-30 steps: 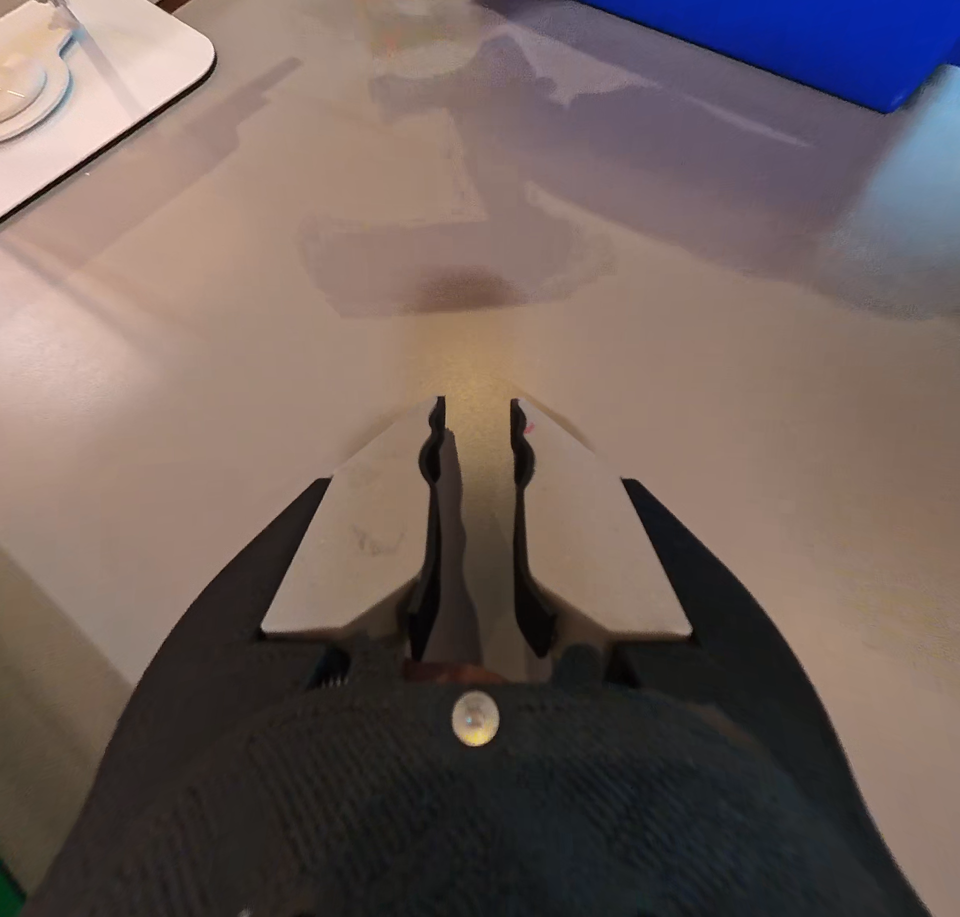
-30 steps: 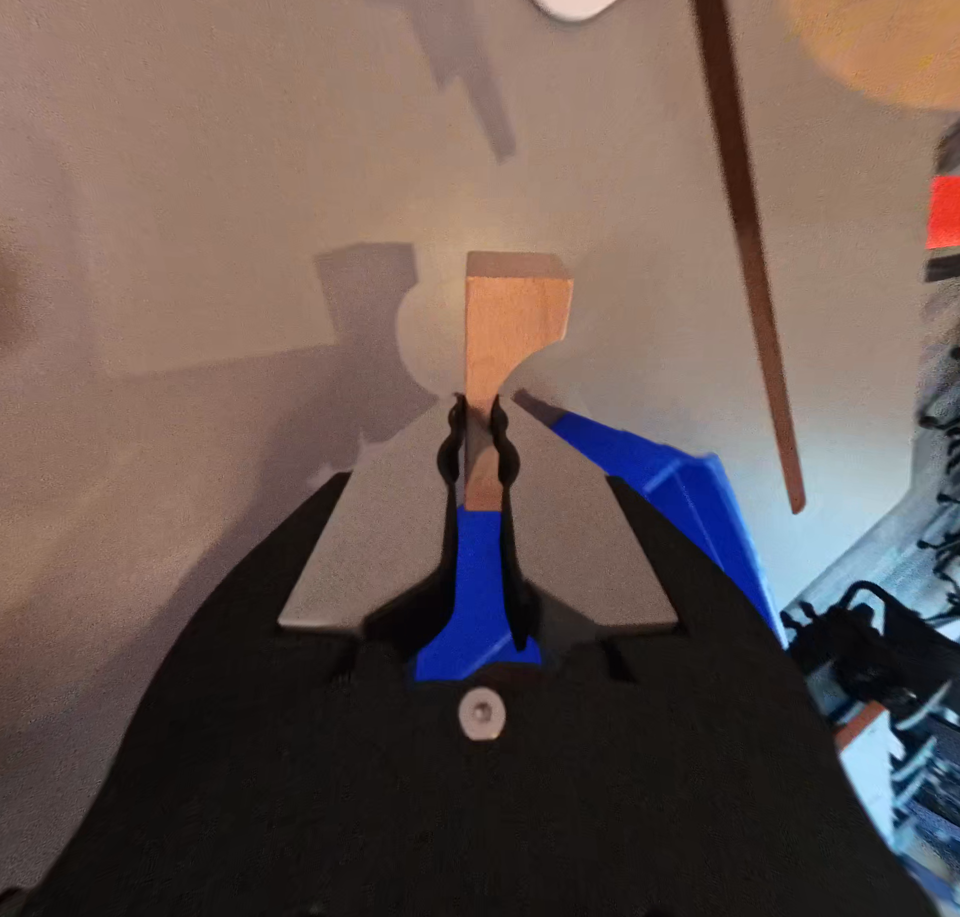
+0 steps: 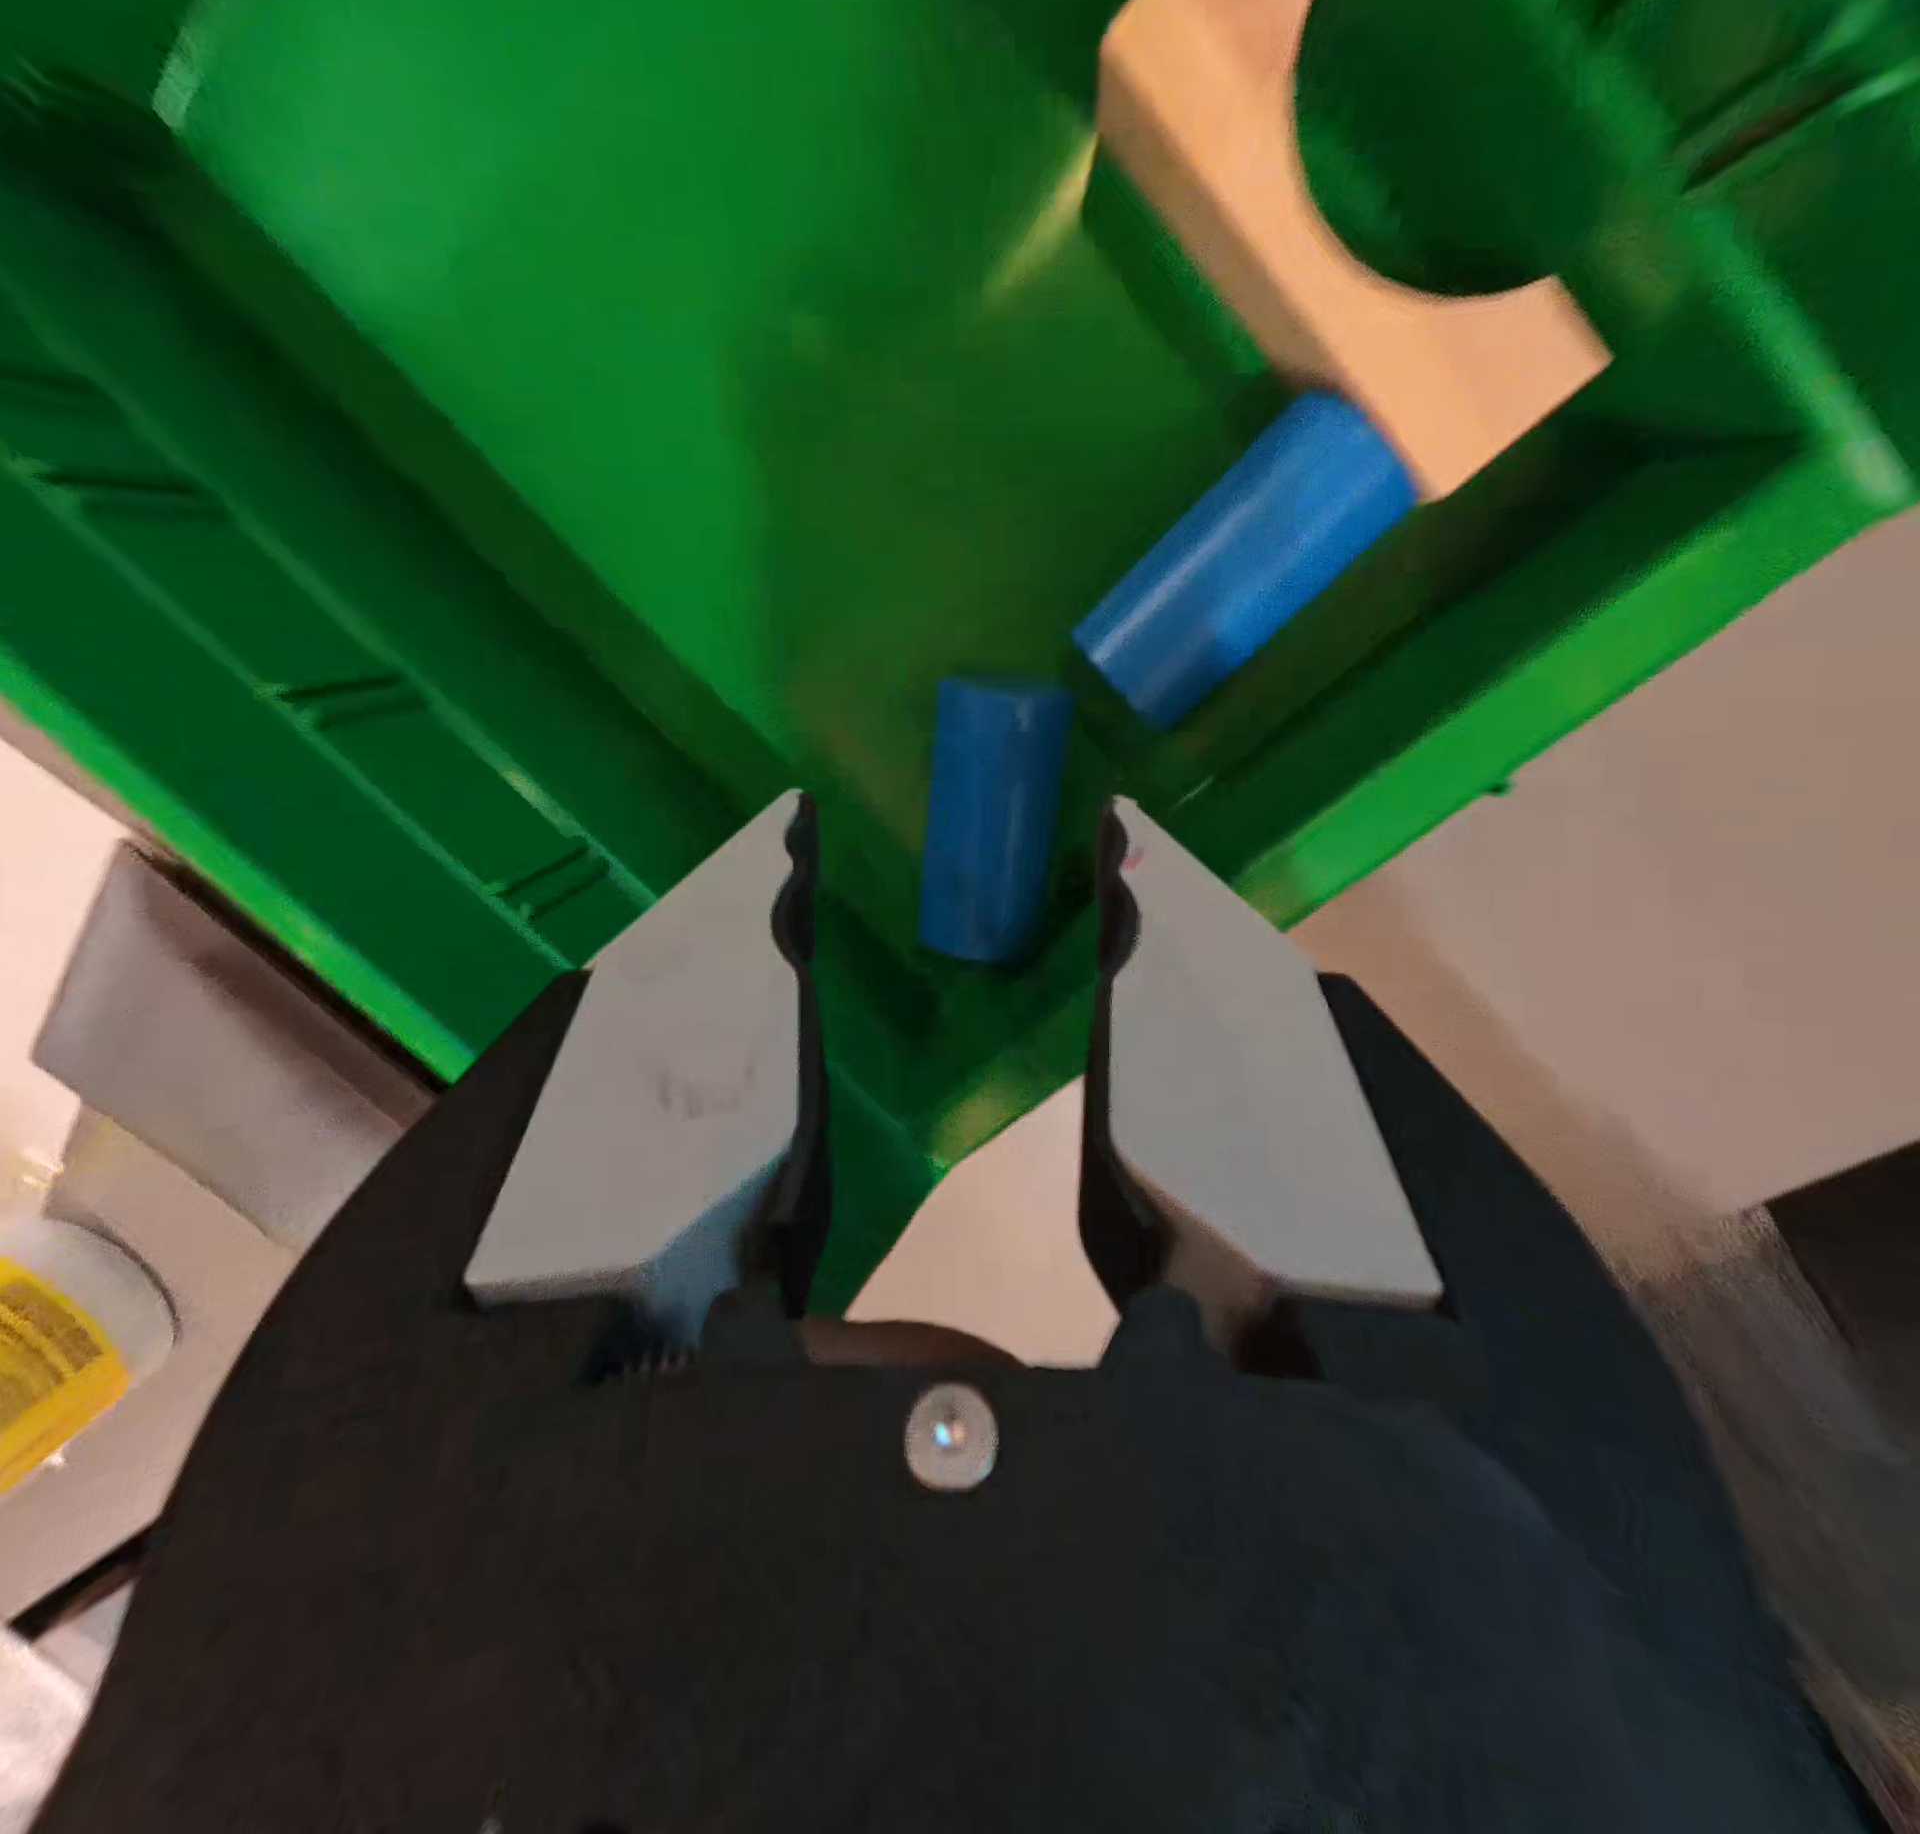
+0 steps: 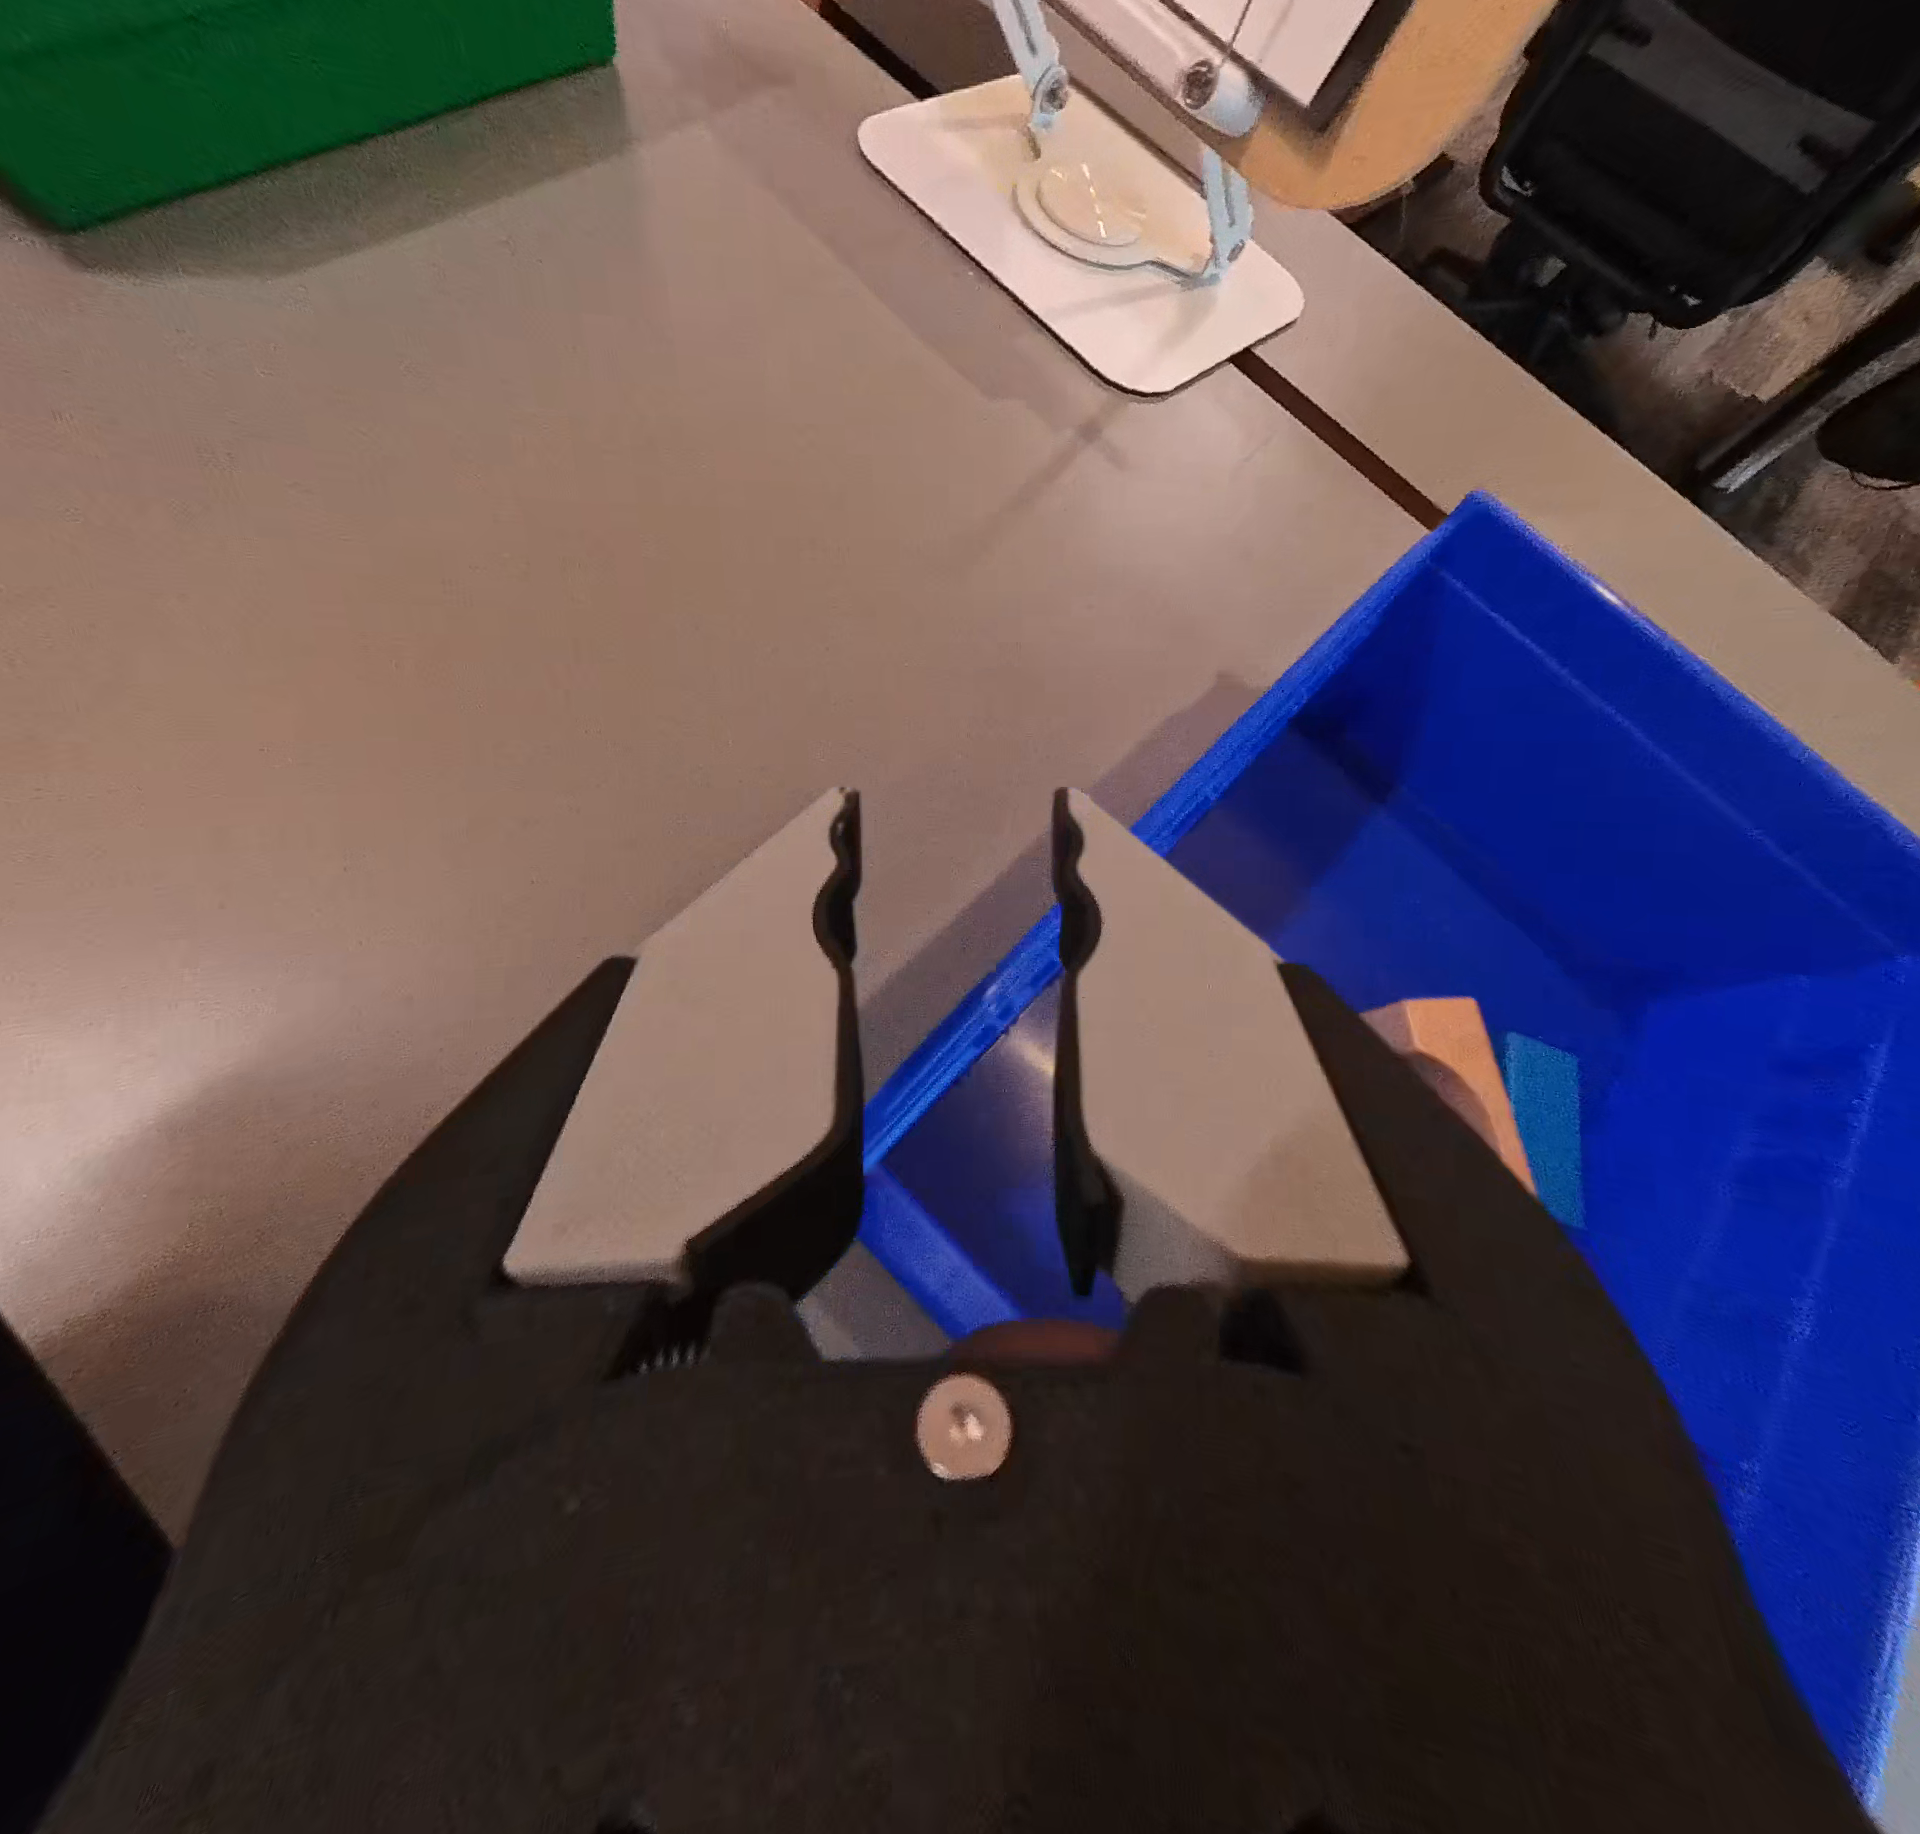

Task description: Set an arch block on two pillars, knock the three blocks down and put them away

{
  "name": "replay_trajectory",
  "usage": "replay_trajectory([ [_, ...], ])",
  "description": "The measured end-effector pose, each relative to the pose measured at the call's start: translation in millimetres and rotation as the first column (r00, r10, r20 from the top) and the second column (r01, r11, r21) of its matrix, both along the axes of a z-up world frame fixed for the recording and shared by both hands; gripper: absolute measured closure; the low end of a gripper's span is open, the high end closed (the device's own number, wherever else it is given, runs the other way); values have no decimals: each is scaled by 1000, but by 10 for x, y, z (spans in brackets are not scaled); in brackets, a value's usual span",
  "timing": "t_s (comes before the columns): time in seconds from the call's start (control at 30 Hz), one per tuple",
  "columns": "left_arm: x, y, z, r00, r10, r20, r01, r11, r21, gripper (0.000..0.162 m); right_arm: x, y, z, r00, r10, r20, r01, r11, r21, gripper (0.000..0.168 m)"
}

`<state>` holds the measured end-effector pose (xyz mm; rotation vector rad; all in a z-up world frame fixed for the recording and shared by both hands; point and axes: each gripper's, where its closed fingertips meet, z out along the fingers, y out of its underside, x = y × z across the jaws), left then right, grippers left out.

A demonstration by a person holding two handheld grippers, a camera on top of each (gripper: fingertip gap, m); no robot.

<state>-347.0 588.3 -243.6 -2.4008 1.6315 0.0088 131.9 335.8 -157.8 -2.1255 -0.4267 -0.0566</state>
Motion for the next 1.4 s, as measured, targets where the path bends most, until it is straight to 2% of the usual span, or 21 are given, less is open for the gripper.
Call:
replay_trajectory([
  [0.1, -83, 13, -245, 993, -13, -121, 5, 998, -65, 110, -113, -94, -6, 999, 29, -23, -28, 1000, 11, 134],
  [0.17, -108, 12, -361, 982, -20, -190, 0, 994, -107, 116, -239, -135, -41, 996, 65, -57, -65, 998, 2, 133],
  [0.2, -74, 30, -379, 982, -14, -189, -7, 994, -113, 131, -314, -147, -56, 994, 86, -68, -87, 996, -4, 133],
  [0.37, -44, 91, -334, 977, -43, -210, 34, 998, -47, 131, -779, -159, -276, 968, 214, -131, -218, 976, -20, 134],
  [0.43, 42, 227, -135, 994, -11, -104, 20, 996, 85, 131, -943, -127, -363, 956, 249, -157, -256, 966, -26, 134],
  [0.5, 287, 275, 251, 991, -4, 132, -24, 977, 210, 132, -1098, -72, -411, 943, 280, -182, -288, 957, -19, 133],
  [0.57, 703, 56, 739, 903, -111, 415, -8, 962, 274, 132, -1255, 2, -402, 927, 316, -203, -322, 947, 5, 132],
  [0.63, 1189, -352, 1199, 724, -237, 648, 40, 952, 303, 132, -1418, 96, -319, 906, 356, -229, -354, 934, 54, 130],
  [0.7, 1655, -792, 1469, 546, -318, 775, 97, 943, 319, 132, -1572, 198, -175, 878, 399, -263, -381, 917, 121, 129],
  [0.77, 2122, -1163, 1537, 409, -360, 838, 130, 932, 337, 133, -1591, 329, -38, 878, 390, -279, -352, 919, 175, 130],
  [0.83, 2598, -1439, 1400, 332, -375, 866, 145, 927, 346, 133, -1477, 452, 56, 894, 331, -302, -278, 938, 205, 130],
  [0.9, 3055, -1596, 1111, 313, -399, 862, 172, 916, 362, 133, -1324, 532, 79, 905, 269, -328, -207, 955, 211, 131],
  [0.97, 3439, -1712, 745, 332, -408, 851, 253, 907, 336, 133, -1159, 609, 13, 919, 201, -338, -142, 971, 190, 130],
  [1.03, 3673, -1708, 468, 375, -419, 827, 275, 902, 333, 133, -1048, 677, -89, 925, 162, -343, -110, 980, 166, 129],
  [1.23, 3758, -1735, 396, 390, -474, 790, 271, 878, 393, 133, -1166, 838, -273, 849, 176, -498, -139, 984, 112, 122],
  [1.3, 3739, -1727, 379, 394, -474, 788, 262, 879, 398, 133, -1209, 887, -363, 861, 164, -481, -147, 986, 72, 129],
  [1.33, 3732, -1716, 360, 402, -475, 783, 257, 879, 401, 133, -1271, 883, -391, 859, 178, -480, -173, 983, 54, 139],
  [1.4, 3725, -1698, 332, 418, -476, 774, 251, 879, 405, 133, -1281, 922, -436, 887, 163, -432, -161, 986, 42, 139],
])
